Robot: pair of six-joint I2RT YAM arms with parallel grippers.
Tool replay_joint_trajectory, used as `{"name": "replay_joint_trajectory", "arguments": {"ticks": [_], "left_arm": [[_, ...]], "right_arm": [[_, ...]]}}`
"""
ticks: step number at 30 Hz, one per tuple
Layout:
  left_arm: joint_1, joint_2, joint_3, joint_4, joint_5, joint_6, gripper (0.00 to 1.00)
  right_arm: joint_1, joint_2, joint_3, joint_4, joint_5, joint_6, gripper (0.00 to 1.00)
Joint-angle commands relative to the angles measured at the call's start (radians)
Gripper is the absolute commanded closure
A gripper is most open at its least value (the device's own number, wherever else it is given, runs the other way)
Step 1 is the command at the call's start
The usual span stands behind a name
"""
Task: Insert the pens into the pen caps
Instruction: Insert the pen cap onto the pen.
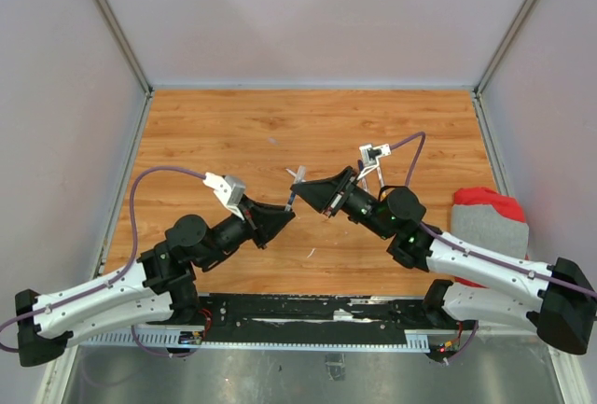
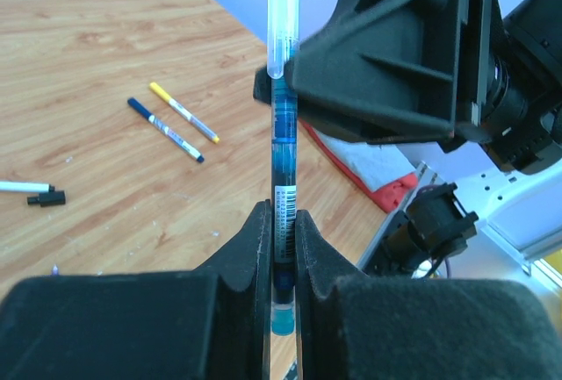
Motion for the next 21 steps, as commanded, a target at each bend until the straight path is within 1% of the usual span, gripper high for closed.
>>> {"name": "replay_joint_trajectory", "arguments": {"ticks": [1,4,8,12,14,17,19,21], "left_arm": [[-0.008,0.022,0.028,0.117,-0.032,0.038,1.0],[-0.009,0.028,0.035,0.12,-0.03,0.039,1.0],[-0.008,0.023,0.04,0.116,-0.031,0.041,1.0],[-0.009,0.024,0.041,0.11,-0.026,0.039,0.99],[-0.008,0.025,0.04,0.105,-0.018,0.037,1.0],[-0.008,0.028,0.043,0.095,0.002,0.034,1.0],[-0.009,0.031,0.046,0.089,0.019,0.034,1.0],[-0.009,0.033,0.049,0.083,0.03,0.036,1.0]], "right_arm": [[0.012,-0.02,0.03,-0.027,-0.045,-0.046,0.7],[0.012,-0.049,0.019,-0.06,-0.039,-0.073,0.56],[0.012,-0.103,0.004,-0.136,-0.01,-0.115,0.43],[0.011,-0.173,0.023,-0.242,0.049,-0.181,0.37],[0.011,-0.195,0.066,-0.327,0.084,-0.223,0.33],[0.011,-0.212,0.135,-0.484,0.191,-0.249,0.3],[0.011,-0.221,0.152,-0.494,0.22,-0.27,0.29],[0.011,-0.228,0.157,-0.451,0.217,-0.291,0.29]]}}
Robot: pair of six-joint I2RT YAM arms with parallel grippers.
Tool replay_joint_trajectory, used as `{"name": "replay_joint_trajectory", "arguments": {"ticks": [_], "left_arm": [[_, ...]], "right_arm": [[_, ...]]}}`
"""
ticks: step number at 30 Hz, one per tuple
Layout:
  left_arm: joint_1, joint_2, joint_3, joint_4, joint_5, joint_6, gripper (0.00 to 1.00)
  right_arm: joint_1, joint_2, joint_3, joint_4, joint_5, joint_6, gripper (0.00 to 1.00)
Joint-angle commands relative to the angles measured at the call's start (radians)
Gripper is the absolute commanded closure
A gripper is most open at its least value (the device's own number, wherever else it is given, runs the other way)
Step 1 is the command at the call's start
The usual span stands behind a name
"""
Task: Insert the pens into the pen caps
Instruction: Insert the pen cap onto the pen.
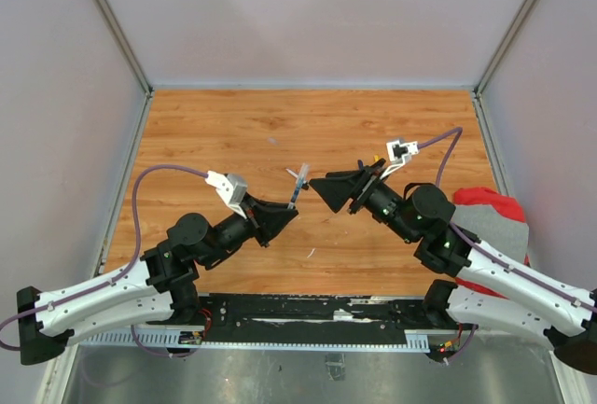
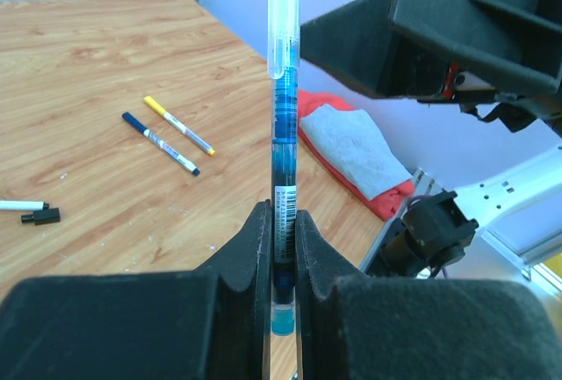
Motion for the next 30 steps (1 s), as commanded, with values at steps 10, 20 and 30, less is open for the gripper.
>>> {"name": "replay_joint_trajectory", "arguments": {"ticks": [10,20,30], "left_arm": [[-0.008,0.009,0.044,0.015,0.055,0.016,0.99],[-0.008,0.019,0.058,0.002,0.068,0.023,0.99],[-0.007,0.026,0.057,0.01,0.067,0.019,0.99]], "right_arm": [[0.009,0.099,0.269,-0.208,0.054,-0.125,0.29],[0.009,0.168,0.306,-0.218,-0.016,-0.099,0.4],[0.009,0.186,0.268,-0.198,-0.057,-0.059,0.67]]}}
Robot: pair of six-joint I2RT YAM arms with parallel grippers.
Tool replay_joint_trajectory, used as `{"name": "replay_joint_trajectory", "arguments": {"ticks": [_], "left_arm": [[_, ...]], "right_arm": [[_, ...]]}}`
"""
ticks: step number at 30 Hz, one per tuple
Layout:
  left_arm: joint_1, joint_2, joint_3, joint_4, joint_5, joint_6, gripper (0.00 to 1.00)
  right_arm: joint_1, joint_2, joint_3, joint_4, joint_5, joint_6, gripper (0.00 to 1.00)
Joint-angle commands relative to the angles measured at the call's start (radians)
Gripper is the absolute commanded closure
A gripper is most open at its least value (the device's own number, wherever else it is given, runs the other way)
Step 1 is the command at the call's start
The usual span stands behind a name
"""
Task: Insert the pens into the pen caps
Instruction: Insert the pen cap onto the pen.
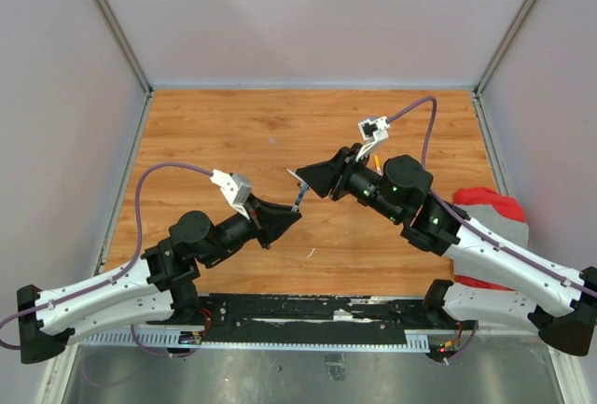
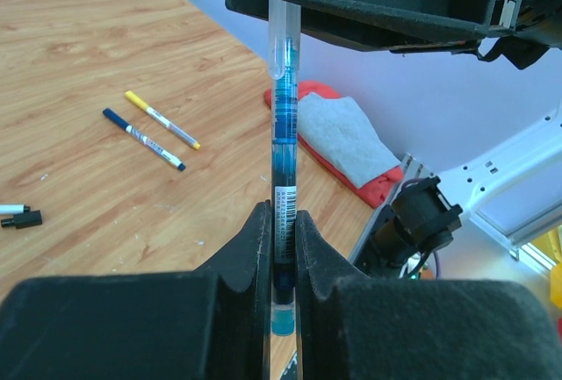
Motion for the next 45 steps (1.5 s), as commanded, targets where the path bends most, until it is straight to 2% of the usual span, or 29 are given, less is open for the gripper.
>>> {"name": "replay_joint_trajectory", "arguments": {"ticks": [1,13,30,45], "left_arm": [[-0.007,0.006,0.036,0.026,0.008,0.016,0.99],[-0.007,0.043,0.107,0.034,0.003,0.041,0.99],[-0.007,0.042,0.144,0.096,-0.029,0.016,1.0],[-0.008,0.034,0.161,0.127,-0.041,-0.003,0.99]], "right_arm": [[0.009,-0.001,-0.013,0.027,-0.026,0.024,0.69],[0.009,-0.015,-0.099,0.043,-0.046,0.059,0.99],[0.025,-0.015,-0.296,0.124,-0.134,0.173,0.99],[0.147,-0.021,-0.429,0.17,-0.023,0.236,0.99]]}}
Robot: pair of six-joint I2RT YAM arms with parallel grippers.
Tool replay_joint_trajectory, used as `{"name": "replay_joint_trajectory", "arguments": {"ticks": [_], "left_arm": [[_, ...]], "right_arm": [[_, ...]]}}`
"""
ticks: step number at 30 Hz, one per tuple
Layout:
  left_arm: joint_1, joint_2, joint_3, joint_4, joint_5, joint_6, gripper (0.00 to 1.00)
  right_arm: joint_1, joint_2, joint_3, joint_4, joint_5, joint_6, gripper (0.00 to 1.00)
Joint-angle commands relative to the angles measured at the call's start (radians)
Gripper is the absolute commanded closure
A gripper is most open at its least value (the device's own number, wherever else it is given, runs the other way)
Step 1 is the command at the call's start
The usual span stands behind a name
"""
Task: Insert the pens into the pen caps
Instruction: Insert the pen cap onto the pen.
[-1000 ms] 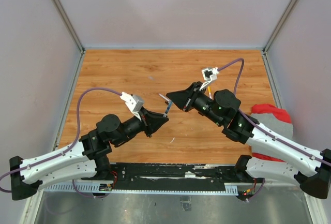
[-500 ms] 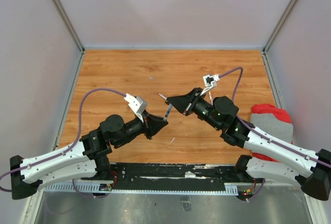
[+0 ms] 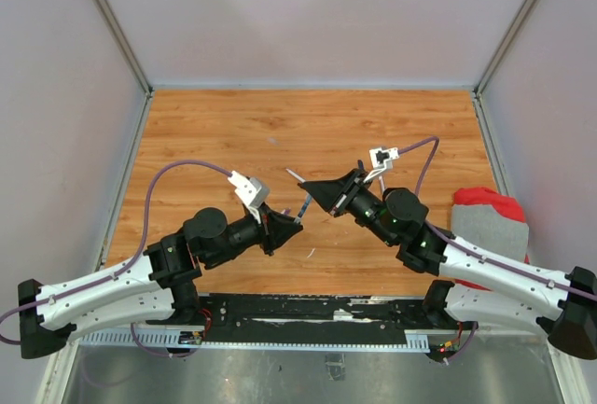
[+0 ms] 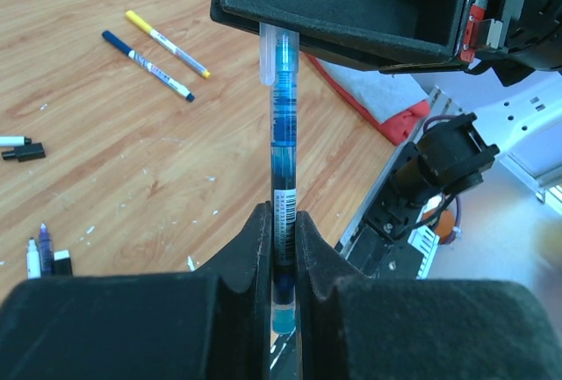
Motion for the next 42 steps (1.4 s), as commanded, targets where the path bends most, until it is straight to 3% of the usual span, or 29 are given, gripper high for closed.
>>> {"name": "replay_joint_trajectory", "arguments": {"ticks": [1,10,17,21,24,26,29,31,39,42], "left_arm": [[0.004,-0.017,0.1,0.316,-0.053,-0.006,1.0],[0.004,-0.01,0.095,0.323,-0.048,-0.009,0.99],[0.004,-0.034,0.05,0.247,-0.046,-0.014,1.0],[0.004,-0.05,0.006,0.189,-0.04,-0.03,0.99],[0.005,-0.066,-0.029,0.155,-0.037,-0.057,1.0],[0.004,-0.08,-0.039,0.129,-0.04,-0.073,0.99],[0.005,-0.107,-0.06,0.108,-0.063,-0.093,1.0],[0.004,-0.125,-0.07,0.108,-0.075,-0.098,1.0],[0.004,-0.114,-0.058,0.126,-0.086,-0.091,1.0],[0.005,-0.104,-0.054,0.137,-0.085,-0.087,1.0]], "right_arm": [[0.109,0.046,-0.105,-0.143,-0.111,0.036,0.99],[0.156,0.102,-0.108,-0.103,-0.094,0.046,0.99],[0.155,0.01,-0.038,-0.197,0.046,-0.048,0.96],[0.155,-0.063,0.028,-0.263,0.153,-0.141,0.84],[0.156,-0.126,0.053,-0.278,0.209,-0.207,0.68],[0.155,-0.167,0.044,-0.251,0.213,-0.247,0.55],[0.156,-0.219,0.003,-0.211,0.198,-0.263,0.47],[0.156,-0.236,-0.027,-0.176,0.178,-0.255,0.47],[0.156,-0.167,-0.024,-0.058,0.069,-0.256,0.61],[0.156,-0.12,0.002,-0.037,0.045,-0.248,0.61]]}}
